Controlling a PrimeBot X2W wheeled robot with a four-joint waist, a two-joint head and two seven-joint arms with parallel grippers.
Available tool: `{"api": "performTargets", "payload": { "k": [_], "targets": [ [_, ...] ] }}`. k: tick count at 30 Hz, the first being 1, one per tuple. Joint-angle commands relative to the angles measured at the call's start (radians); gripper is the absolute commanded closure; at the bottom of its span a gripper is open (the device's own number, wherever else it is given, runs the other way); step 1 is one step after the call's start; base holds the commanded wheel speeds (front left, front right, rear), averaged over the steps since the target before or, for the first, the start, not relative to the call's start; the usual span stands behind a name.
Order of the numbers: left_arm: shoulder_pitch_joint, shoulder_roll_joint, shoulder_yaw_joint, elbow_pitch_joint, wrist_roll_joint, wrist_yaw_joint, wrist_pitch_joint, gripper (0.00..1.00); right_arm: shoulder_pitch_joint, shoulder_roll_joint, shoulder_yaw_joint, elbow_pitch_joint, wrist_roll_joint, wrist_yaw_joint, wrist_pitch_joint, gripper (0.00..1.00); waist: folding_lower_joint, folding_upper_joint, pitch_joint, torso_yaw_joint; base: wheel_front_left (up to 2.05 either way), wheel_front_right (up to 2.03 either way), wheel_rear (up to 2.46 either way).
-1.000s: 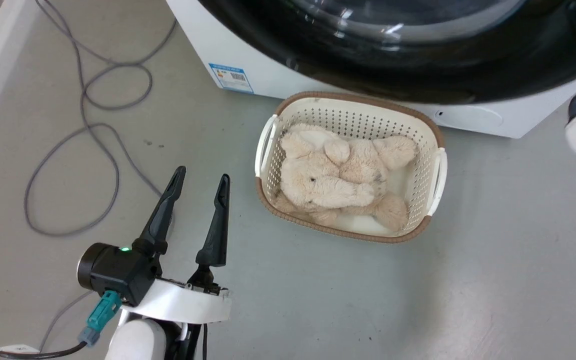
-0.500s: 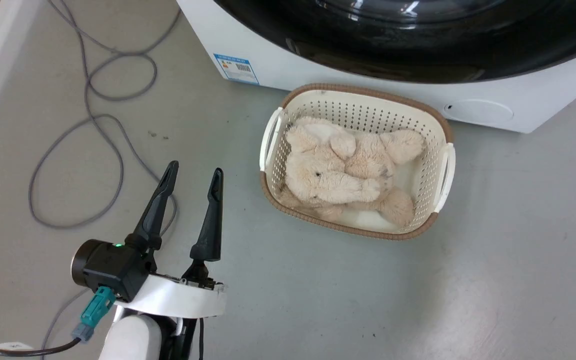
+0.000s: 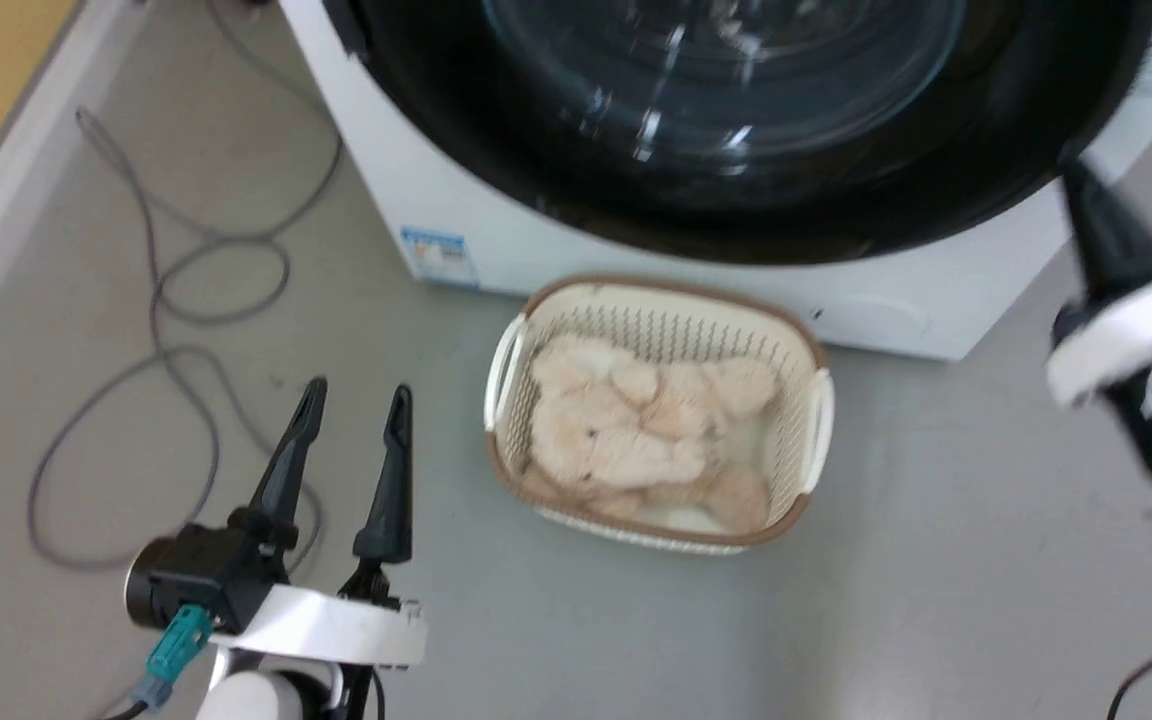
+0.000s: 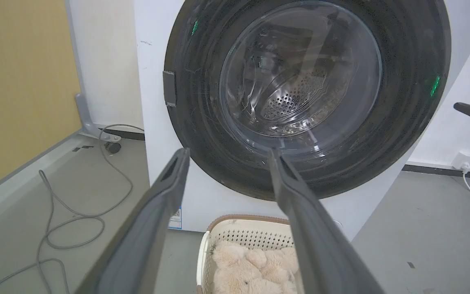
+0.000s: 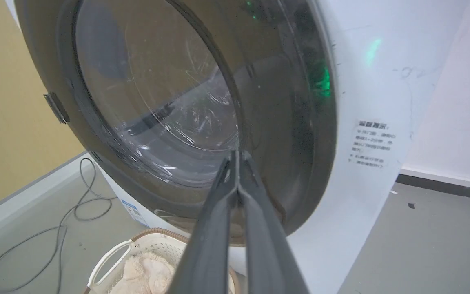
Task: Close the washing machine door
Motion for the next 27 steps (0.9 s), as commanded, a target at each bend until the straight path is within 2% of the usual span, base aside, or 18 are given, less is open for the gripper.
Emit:
{"api": "performTargets", "payload": {
  "k": [1,8,13,20,27],
  "targets": [
    [0.013,-0.002,0.006,0.004,-0.003,-0.004,-0.005,0.0,0.032,0.007,0.0,-0.01,0.007,-0.001,-0.011,1.0,0.0,0.0,-0.062,-0.039,0.0,0.0,0.0],
    [0.077,-0.002,0.032,0.032,0.007,-0.004,-0.005,0.0,0.236,0.04,-0.018,-0.121,-0.028,-0.001,-0.027,1.0,0.0,0.0,-0.168,-0.094,0.0,0.0,0.0],
    [0.113,-0.002,0.044,0.052,0.014,-0.004,-0.005,0.0,0.37,0.083,-0.105,-0.247,-0.093,-0.001,-0.028,1.0,0.0,0.0,-0.22,-0.117,0.0,0.0,0.0],
    [0.155,-0.002,0.045,0.076,0.013,0.0,-0.005,0.0,0.56,0.19,-0.242,-0.363,-0.169,-0.001,-0.028,1.0,0.0,0.0,-0.269,-0.131,0.0,0.0,0.0],
    [0.176,-0.002,0.044,0.1,-0.006,0.007,-0.005,0.0,0.7,0.251,-0.302,-0.45,-0.256,-0.001,-0.028,1.0,0.0,0.0,-0.285,-0.133,0.0,0.0,0.0]
  ]
}}
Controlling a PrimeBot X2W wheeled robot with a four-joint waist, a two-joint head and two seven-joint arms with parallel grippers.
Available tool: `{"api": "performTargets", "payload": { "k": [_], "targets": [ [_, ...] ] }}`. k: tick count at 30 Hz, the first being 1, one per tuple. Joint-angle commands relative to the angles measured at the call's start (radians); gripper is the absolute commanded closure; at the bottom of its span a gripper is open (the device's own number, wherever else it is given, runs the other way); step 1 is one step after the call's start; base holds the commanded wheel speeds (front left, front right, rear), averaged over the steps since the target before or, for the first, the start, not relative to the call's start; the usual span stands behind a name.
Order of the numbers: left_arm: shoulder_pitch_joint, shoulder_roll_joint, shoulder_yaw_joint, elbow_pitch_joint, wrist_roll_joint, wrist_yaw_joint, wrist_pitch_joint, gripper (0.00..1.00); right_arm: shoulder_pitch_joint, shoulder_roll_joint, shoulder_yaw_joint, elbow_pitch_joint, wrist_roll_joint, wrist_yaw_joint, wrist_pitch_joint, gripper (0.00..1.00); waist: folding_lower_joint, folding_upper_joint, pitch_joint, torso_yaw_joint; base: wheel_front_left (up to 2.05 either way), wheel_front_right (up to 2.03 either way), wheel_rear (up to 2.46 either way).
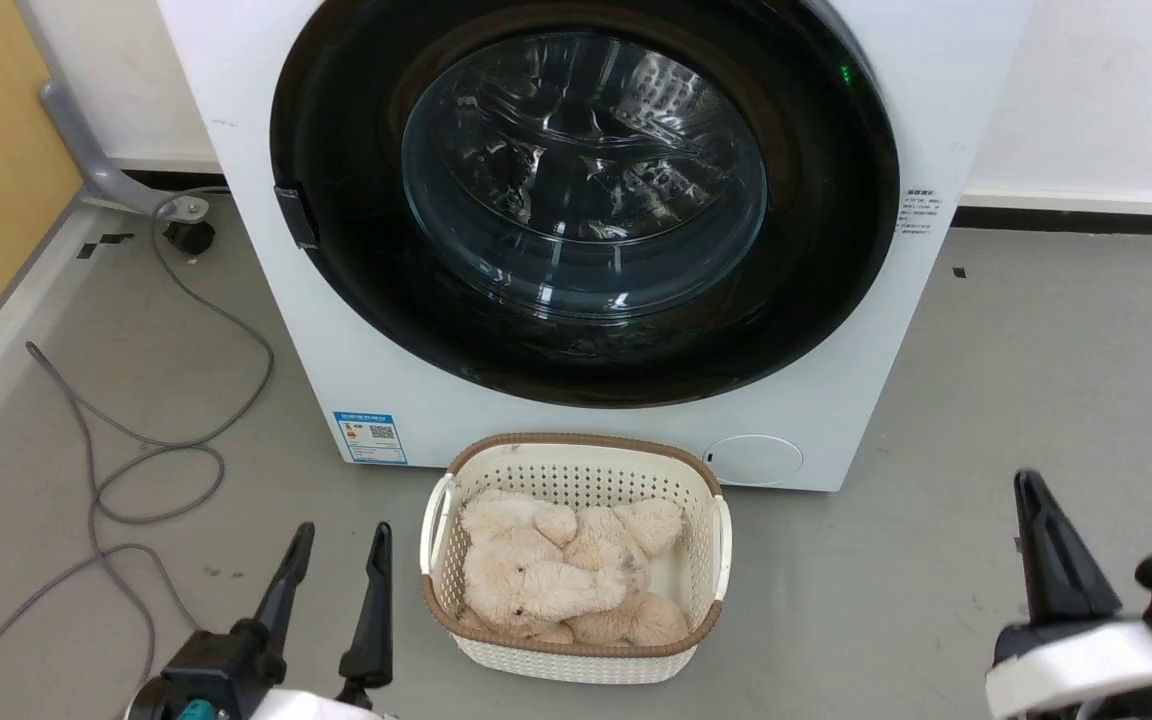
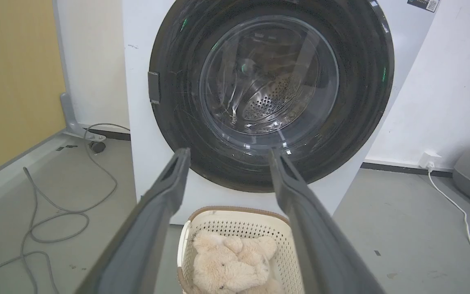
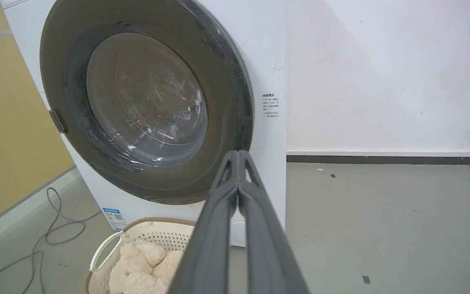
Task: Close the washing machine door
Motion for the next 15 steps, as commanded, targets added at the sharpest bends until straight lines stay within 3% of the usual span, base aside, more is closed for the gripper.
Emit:
{"api": "performTargets", "payload": {
  "k": [1,3,4,5,15],
  "targets": [
    [0.014,0.0,-0.002,0.007,-0.001,0.004,-0.006,0.0,0.029,0.018,-0.009,-0.018,-0.017,-0.001,-0.004,1.0,0.0002,0.0,-0.001,0.001,0.0,0.0,0.0],
    [0.02,0.0,-0.008,0.01,0.002,0.007,-0.006,0.0,0.058,0.045,-0.031,-0.04,-0.039,-0.001,-0.004,0.98,0.0002,0.0,-0.003,0.002,0.0,0.0,0.0],
    [0.022,0.0,-0.011,0.011,0.005,0.009,-0.006,0.0,0.071,0.054,-0.039,-0.051,-0.053,-0.001,-0.004,0.56,0.0002,0.0,-0.004,0.003,0.0,0.0,0.0],
    [0.024,0.0,-0.013,0.014,0.008,0.013,-0.006,0.0,0.083,0.063,-0.044,-0.061,-0.066,-0.001,-0.004,0.0,0.0002,0.0,-0.005,0.003,0.0,0.0,0.0],
    [0.029,0.0,-0.032,0.022,0.023,0.03,-0.006,0.0,0.128,0.106,-0.055,-0.089,-0.105,-0.001,-0.004,0.0,0.0002,0.0,-0.008,0.005,0.0,0.0,0.0]
  ]
}}
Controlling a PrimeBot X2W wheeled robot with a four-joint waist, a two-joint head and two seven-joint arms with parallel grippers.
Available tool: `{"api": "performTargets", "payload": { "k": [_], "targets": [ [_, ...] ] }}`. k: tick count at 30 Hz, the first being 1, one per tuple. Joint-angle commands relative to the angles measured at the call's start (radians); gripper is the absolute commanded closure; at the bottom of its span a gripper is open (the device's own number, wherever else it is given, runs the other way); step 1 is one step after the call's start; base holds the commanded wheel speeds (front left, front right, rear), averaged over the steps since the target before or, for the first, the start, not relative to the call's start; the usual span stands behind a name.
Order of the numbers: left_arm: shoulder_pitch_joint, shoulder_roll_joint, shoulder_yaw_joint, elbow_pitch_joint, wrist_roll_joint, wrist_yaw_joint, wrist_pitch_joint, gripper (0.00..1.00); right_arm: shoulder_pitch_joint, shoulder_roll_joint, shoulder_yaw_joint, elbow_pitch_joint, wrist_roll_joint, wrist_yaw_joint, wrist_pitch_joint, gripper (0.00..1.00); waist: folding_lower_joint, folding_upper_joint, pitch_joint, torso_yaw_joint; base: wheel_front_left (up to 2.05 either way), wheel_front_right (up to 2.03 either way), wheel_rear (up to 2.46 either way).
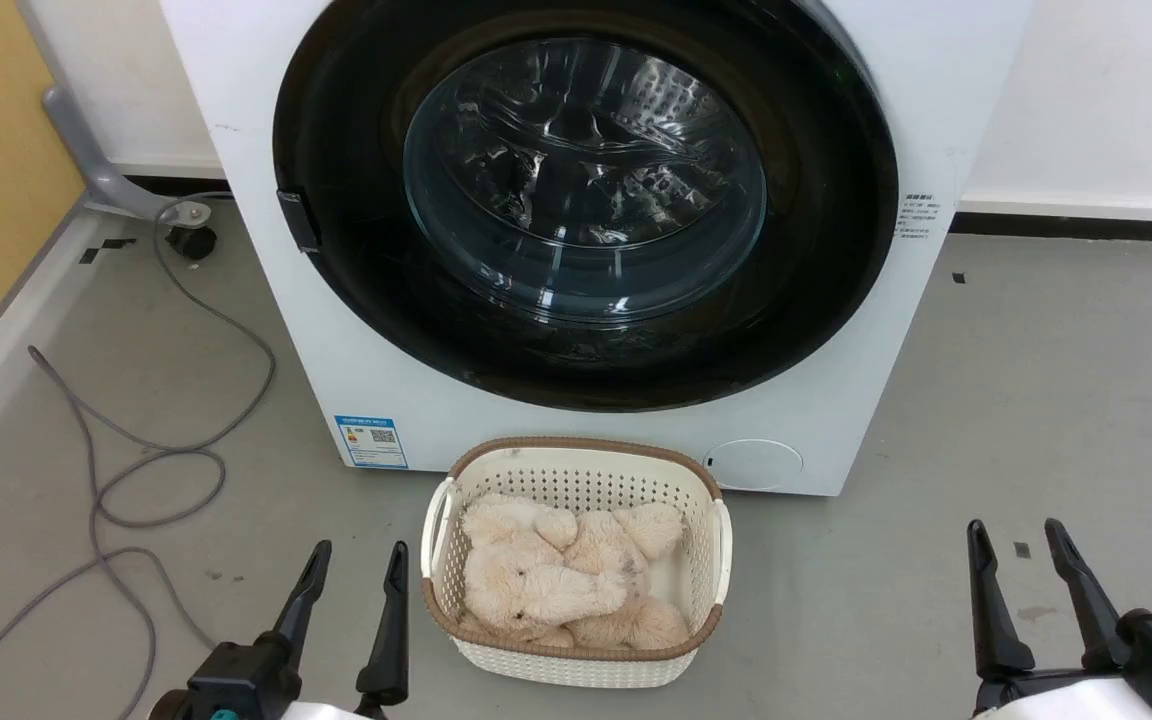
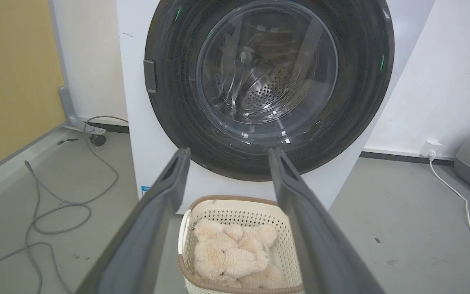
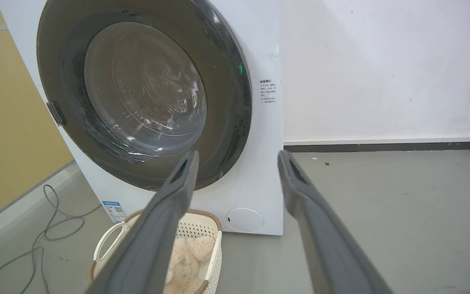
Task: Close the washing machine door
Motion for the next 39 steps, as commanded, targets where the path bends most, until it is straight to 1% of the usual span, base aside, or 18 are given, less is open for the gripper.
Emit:
{"api": "performTargets", "payload": {
  "k": [1,11,12,39],
  "targets": [
    [0.012,0.0,-0.003,0.002,0.005,0.003,-0.006,0.0,0.012,0.006,0.001,-0.007,-0.007,-0.001,-0.004,0.0,0.0002,-0.0001,0.0,0.001,0.0,0.0,0.0],
    [0.006,0.0,0.011,-0.013,0.017,0.011,-0.006,0.0,0.013,0.013,0.002,-0.012,0.006,-0.001,-0.005,0.0,0.0002,-0.0001,0.007,0.005,0.0,0.0,0.0],
    [0.001,0.0,0.011,-0.013,0.01,0.007,0.0,1.0,0.0,0.008,0.002,-0.004,0.003,0.0,0.0,1.0,0.0002,-0.0001,0.007,0.005,0.0,0.0,0.0],
    [-0.012,0.0,0.018,-0.031,0.041,0.024,0.048,1.0,-0.01,0.011,0.014,-0.023,-0.029,0.0,0.047,1.0,0.0002,-0.0001,0.008,-0.005,0.0,0.0,0.0]
  ]
}}
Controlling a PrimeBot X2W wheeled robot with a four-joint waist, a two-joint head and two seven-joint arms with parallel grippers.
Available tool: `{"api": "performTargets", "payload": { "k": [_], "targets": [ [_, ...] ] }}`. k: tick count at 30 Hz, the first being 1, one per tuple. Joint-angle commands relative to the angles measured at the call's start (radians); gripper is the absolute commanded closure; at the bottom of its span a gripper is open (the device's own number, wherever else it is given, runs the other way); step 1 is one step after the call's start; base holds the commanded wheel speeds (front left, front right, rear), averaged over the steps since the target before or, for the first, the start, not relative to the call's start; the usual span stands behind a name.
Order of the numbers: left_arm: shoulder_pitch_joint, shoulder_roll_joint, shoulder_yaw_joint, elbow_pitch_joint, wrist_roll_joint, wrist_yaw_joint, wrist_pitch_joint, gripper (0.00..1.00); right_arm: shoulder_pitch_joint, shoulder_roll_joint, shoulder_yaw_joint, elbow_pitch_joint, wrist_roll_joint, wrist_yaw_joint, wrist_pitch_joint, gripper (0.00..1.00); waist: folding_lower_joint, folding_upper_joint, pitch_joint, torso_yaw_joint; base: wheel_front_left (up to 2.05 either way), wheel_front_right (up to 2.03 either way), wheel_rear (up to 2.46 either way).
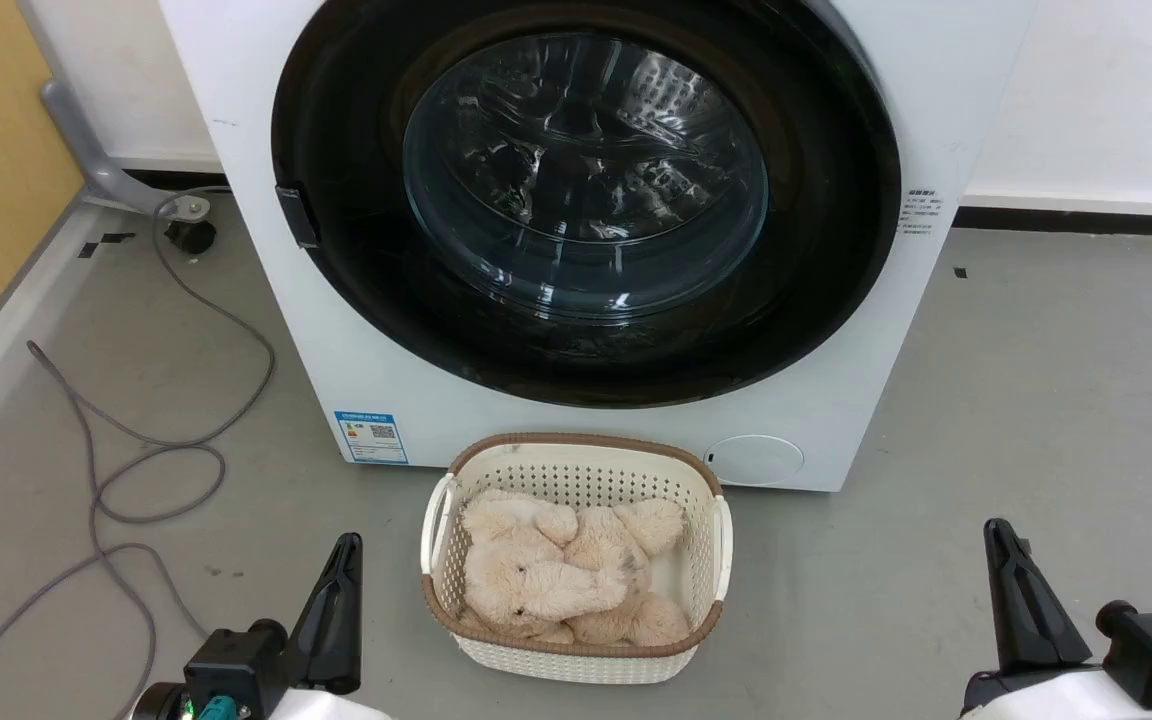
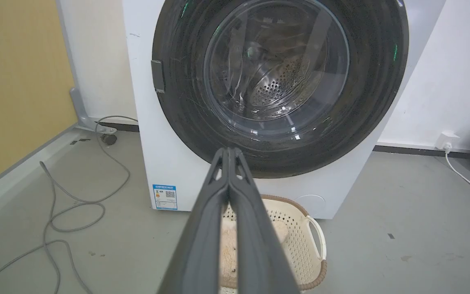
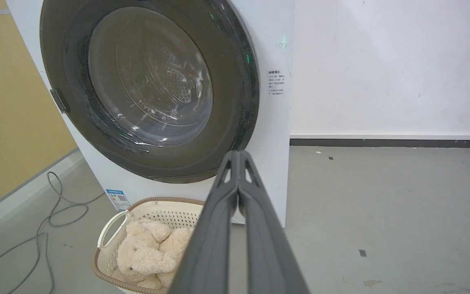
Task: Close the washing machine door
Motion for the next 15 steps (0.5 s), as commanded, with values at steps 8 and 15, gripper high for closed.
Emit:
{"api": "performTargets", "payload": {
  "k": [8,15],
  "targets": [
    [-0.014,0.0,0.007,-0.011,0.02,0.01,0.021,1.0,-0.012,0.004,0.007,-0.015,-0.018,0.0,0.021,1.0,0.0,-0.0001,0.0,-0.004,0.0,0.0,0.0],
    [-0.017,0.0,0.009,-0.015,0.028,0.014,0.033,1.0,-0.015,0.004,0.01,-0.021,-0.027,0.0,0.034,1.0,0.0,-0.0001,0.0,-0.006,0.0,0.0,0.0]
  ]
}}
